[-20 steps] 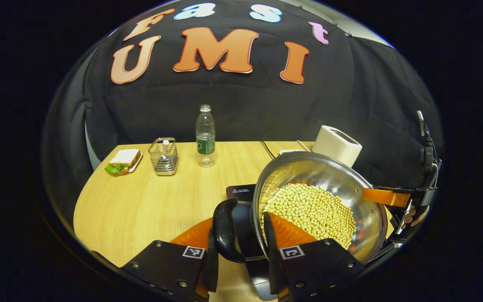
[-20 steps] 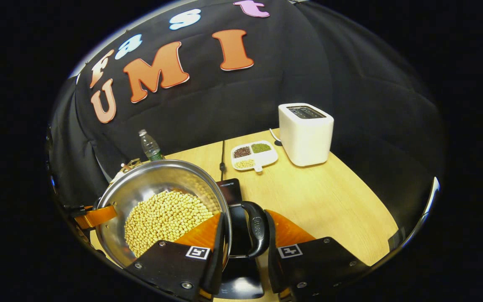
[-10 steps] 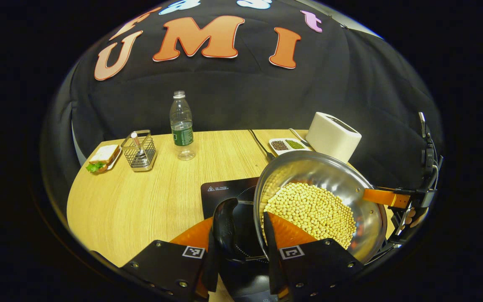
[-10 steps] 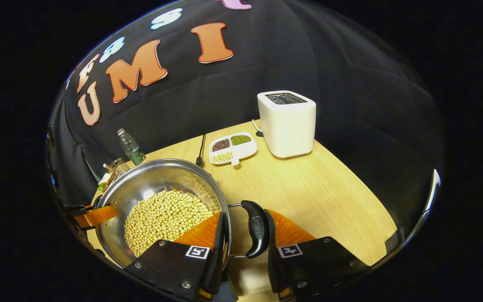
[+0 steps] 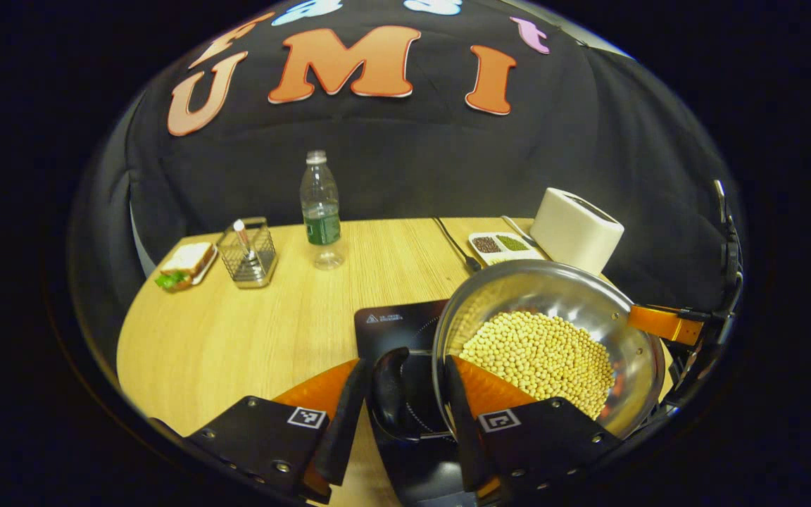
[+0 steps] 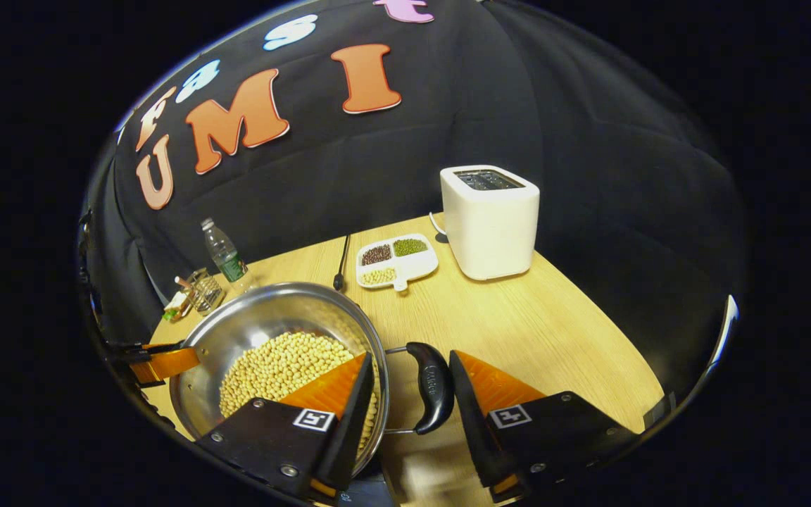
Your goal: First push the handle of the pot to place it horizontally, then grasp the pot with both hands and set it on the induction cooktop.
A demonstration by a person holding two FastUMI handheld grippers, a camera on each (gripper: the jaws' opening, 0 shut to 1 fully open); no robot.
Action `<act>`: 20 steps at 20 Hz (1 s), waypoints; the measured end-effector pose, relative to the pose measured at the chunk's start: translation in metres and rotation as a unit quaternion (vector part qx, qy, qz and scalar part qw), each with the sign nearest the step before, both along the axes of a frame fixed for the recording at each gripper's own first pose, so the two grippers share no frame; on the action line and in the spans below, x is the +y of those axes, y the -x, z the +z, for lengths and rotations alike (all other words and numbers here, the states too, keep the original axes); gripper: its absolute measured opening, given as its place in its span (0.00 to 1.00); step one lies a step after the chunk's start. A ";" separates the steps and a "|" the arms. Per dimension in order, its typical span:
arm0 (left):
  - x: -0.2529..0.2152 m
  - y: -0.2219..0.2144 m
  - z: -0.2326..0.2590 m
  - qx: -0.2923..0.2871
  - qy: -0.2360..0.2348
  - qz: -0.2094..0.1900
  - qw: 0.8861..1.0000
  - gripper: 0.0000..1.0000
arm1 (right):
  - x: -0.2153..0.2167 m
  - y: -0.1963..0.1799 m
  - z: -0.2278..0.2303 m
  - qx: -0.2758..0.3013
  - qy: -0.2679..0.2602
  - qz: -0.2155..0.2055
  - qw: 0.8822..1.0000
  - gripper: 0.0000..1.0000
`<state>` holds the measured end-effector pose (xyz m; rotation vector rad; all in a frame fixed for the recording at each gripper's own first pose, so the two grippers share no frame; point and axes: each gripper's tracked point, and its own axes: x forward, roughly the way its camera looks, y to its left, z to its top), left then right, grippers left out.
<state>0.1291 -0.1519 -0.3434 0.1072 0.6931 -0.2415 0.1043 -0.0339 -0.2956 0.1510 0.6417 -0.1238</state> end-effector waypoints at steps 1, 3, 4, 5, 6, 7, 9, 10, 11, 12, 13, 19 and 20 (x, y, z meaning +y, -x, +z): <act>0.000 -0.001 0.013 -0.017 -0.001 0.000 1.000 0.67 | -0.003 0.000 0.003 -0.005 0.009 -0.004 1.000 0.74; 0.007 0.002 0.045 -0.053 -0.001 0.008 0.999 0.70 | -0.006 0.003 0.017 -0.018 0.029 -0.007 0.999 0.96; 0.010 0.002 0.062 -0.074 0.002 0.012 0.997 0.85 | -0.005 0.005 0.028 -0.028 0.033 -0.004 0.999 0.96; 0.012 0.003 0.079 -0.093 0.007 0.017 0.996 0.91 | -0.002 0.007 0.041 -0.039 0.034 0.000 0.999 0.96; 0.015 0.005 0.095 -0.110 0.011 0.022 0.994 0.91 | 0.000 0.010 0.054 -0.051 0.034 0.005 0.998 0.96; 0.019 0.007 0.113 -0.126 0.016 0.028 0.992 0.91 | 0.004 0.012 0.069 -0.064 0.036 0.009 0.997 0.96; 0.029 0.014 0.150 -0.160 0.019 0.038 0.986 0.91 | 0.002 0.017 0.101 -0.094 0.046 0.012 0.994 0.95; 0.037 0.017 0.169 -0.179 0.011 0.044 0.983 0.91 | 0.000 0.019 0.118 -0.109 0.050 0.013 0.993 0.95; 0.045 0.030 0.187 -0.199 -0.001 0.053 0.978 0.91 | 0.002 0.020 0.135 -0.123 0.049 0.012 0.991 0.95; 0.053 0.032 0.204 -0.218 -0.012 0.059 0.974 0.91 | 0.005 0.024 0.151 -0.137 0.047 0.013 0.989 0.95; 0.058 0.036 0.223 -0.237 -0.019 0.064 0.969 0.90 | 0.008 0.026 0.168 -0.150 0.045 0.016 0.988 0.95; 0.080 0.057 0.302 -0.296 -0.010 0.078 0.952 0.91 | 0.010 0.054 0.253 -0.220 0.061 0.029 0.973 0.95; 0.082 0.060 0.311 -0.299 0.001 0.078 0.951 0.90 | 0.008 0.058 0.262 -0.227 0.064 0.028 0.971 0.95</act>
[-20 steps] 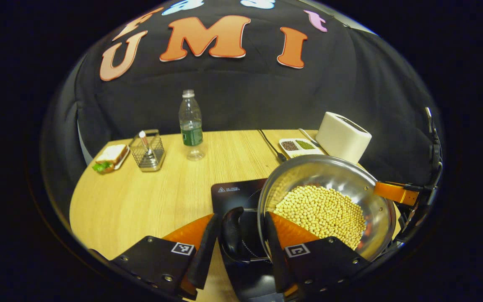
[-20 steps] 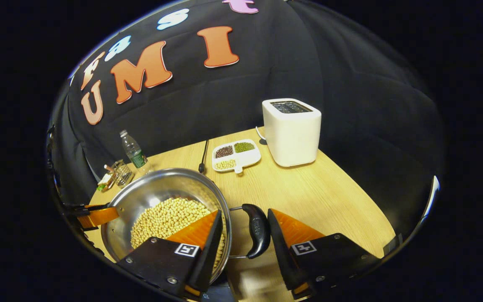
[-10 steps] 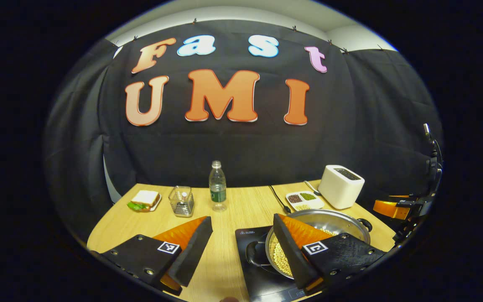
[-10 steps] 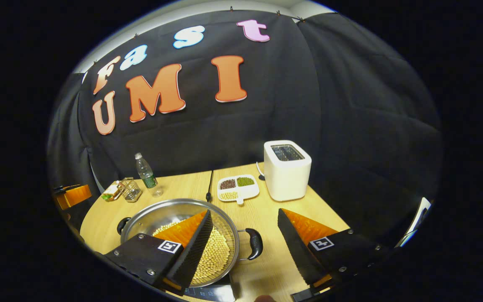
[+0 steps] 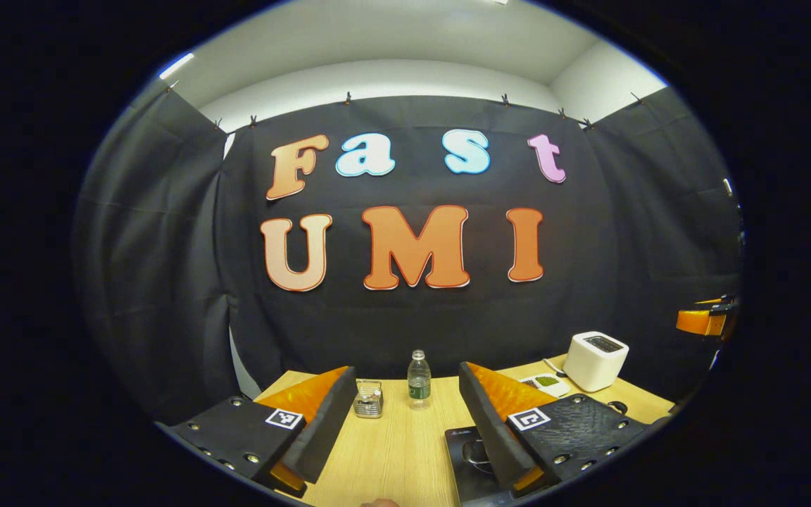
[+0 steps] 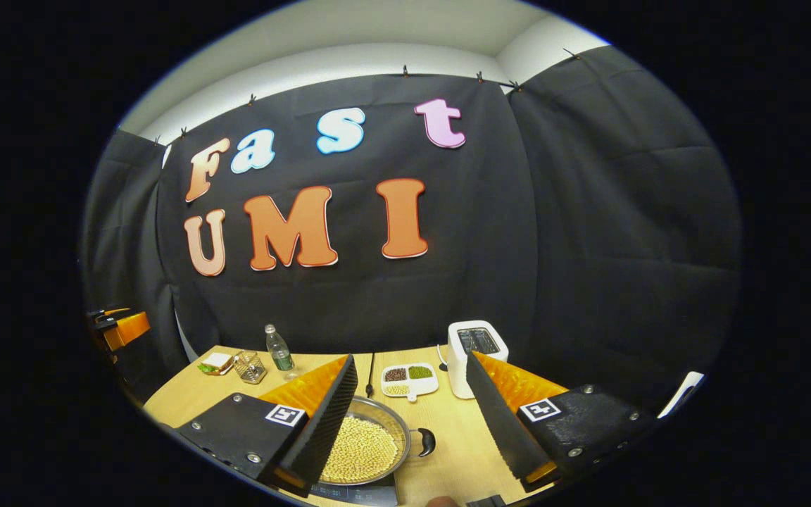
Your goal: First push the handle of the pot to place it horizontally, then grasp the pot with both hands and set it on the induction cooktop.
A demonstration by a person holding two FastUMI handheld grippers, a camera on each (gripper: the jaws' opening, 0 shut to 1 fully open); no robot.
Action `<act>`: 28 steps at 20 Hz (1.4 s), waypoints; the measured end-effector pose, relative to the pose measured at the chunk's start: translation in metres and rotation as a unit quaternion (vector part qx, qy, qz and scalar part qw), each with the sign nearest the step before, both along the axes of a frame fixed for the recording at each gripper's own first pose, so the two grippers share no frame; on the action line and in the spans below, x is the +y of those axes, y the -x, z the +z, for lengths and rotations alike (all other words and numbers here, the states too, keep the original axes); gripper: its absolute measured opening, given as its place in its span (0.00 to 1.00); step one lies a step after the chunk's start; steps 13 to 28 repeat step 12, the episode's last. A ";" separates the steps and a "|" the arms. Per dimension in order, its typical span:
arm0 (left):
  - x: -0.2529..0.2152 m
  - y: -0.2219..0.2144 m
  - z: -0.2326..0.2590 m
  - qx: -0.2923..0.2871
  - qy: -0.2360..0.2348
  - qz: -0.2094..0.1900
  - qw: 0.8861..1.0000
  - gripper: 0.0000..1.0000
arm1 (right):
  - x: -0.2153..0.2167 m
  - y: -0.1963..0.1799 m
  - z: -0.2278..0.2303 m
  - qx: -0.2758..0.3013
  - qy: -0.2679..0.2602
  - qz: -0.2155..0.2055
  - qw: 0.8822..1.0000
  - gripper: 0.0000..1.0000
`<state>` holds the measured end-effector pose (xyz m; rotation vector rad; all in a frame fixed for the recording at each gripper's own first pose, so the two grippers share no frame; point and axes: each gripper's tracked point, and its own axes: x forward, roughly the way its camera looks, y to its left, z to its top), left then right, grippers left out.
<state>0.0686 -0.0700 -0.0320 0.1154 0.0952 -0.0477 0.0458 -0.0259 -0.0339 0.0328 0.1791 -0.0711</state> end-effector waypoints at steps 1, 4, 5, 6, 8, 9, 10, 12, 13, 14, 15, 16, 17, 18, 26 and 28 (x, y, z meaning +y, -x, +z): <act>0.002 0.004 0.009 -0.004 0.010 -0.002 1.000 0.90 | -0.003 0.003 0.007 -0.006 0.002 -0.003 1.000 0.95; 0.020 0.014 0.039 -0.029 0.028 0.017 0.999 0.90 | -0.002 0.016 0.024 -0.021 -0.006 0.004 1.000 0.95; 0.021 0.019 0.048 -0.036 0.032 0.017 0.999 0.90 | -0.001 0.020 0.030 -0.026 -0.009 0.007 1.000 1.00; 0.023 0.025 0.057 -0.042 0.035 0.020 0.998 0.90 | -0.004 0.024 0.035 -0.033 -0.006 0.006 0.999 0.95; 0.036 0.033 0.075 -0.063 0.034 0.051 0.996 0.89 | -0.012 0.031 0.044 -0.045 0.007 -0.002 0.999 0.95; 0.040 0.038 0.085 -0.074 0.035 0.062 0.995 0.89 | -0.015 0.034 0.048 -0.050 0.007 -0.005 0.999 0.95; 0.034 0.043 0.092 -0.088 0.037 0.061 0.994 0.89 | -0.014 0.036 0.054 -0.057 0.005 -0.005 0.998 0.95; 0.026 0.053 0.099 -0.103 0.036 0.053 0.993 0.89 | -0.015 0.040 0.061 -0.066 0.002 -0.003 0.998 0.95; 0.026 0.053 0.099 -0.103 0.036 0.053 0.993 0.89 | -0.015 0.040 0.061 -0.066 0.002 -0.003 0.998 0.95; 0.026 0.053 0.099 -0.103 0.036 0.053 0.993 0.89 | -0.015 0.040 0.061 -0.066 0.002 -0.003 0.998 0.95; 0.026 0.053 0.099 -0.103 0.036 0.053 0.993 0.89 | -0.015 0.040 0.061 -0.066 0.002 -0.003 0.998 0.95; 0.026 0.053 0.099 -0.103 0.036 0.053 0.993 0.89 | -0.015 0.040 0.061 -0.066 0.002 -0.003 0.998 0.95; 0.026 0.053 0.099 -0.103 0.036 0.053 0.993 0.89 | -0.015 0.040 0.061 -0.066 0.002 -0.003 0.998 0.95; 0.026 0.053 0.099 -0.103 0.036 0.053 0.993 0.89 | -0.015 0.040 0.061 -0.066 0.002 -0.003 0.998 0.95; 0.026 0.053 0.099 -0.103 0.036 0.053 0.993 0.89 | -0.015 0.040 0.061 -0.066 0.002 -0.003 0.998 0.95; 0.026 0.053 0.099 -0.103 0.036 0.053 0.993 0.89 | -0.015 0.040 0.061 -0.066 0.002 -0.003 0.998 0.95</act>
